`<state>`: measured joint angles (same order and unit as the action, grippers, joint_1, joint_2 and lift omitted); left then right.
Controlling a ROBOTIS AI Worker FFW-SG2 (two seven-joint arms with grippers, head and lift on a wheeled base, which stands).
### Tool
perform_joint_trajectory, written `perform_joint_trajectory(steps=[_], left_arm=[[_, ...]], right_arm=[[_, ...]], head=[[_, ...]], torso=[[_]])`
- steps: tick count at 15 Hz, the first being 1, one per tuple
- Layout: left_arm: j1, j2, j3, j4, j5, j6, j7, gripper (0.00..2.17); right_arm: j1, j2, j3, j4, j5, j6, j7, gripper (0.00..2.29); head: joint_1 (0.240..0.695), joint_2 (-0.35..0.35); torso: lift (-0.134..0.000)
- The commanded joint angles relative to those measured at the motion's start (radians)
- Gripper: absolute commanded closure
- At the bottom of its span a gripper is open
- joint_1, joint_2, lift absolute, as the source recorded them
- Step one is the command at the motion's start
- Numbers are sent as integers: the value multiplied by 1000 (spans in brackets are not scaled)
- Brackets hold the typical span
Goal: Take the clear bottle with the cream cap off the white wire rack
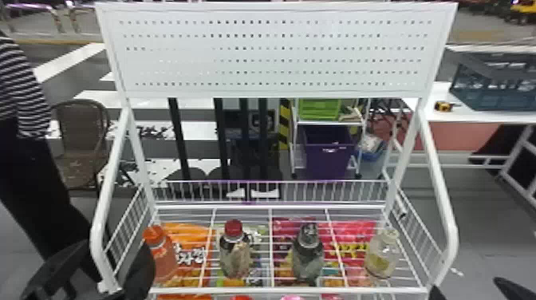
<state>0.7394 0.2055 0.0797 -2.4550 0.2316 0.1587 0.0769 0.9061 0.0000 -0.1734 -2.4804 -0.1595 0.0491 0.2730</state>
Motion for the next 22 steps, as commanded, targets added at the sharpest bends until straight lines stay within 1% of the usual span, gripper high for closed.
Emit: perform_joint_trajectory(steps=[1,9,11,13,14,15,17,18,20,22], left_arm=[[0,0,-1,1,0,0,1,137],[0,2,-5,1,-2,0,0,137],[5,2,-6,-2,-2,0,-3,137],[5,2,-6,-7,-2,3,-3,137],[5,2,-6,-12,-2,15,-3,137],[5,2,-8,-12,-2,19,-3,137],[9,3,-20,-18,-8,19,-3,137],[9,3,-21,-18,-17,19,-3,137],[9,2,-24,-18,-21,22,-3,137],[2,3,-38,-19,-25,55,-3,137]], right_arm=[[-1,1,0,0,0,5,0,87],[4,1,0,5,0,2,2,87],[-10,1,9,40,0,2,0,87],[-65,1,17,130,3,-1,0,87],[-111,1,25,210,20,-28,0,87],[-159,1,40,299,55,-90,-8,93],[-243,1,58,456,86,-188,-43,97],[-296,1,63,535,100,-203,-54,97],[-380,1,77,653,132,-228,-75,103],[-464,1,86,758,141,-255,-94,110]], head=[[499,0],[499,0],[499,0],[499,0],[499,0],[499,0],[499,0],[499,0],[499,0],[499,0]], torso=[[0],[0],[0],[0],[0],[0],[0],[0],[0],[0]])
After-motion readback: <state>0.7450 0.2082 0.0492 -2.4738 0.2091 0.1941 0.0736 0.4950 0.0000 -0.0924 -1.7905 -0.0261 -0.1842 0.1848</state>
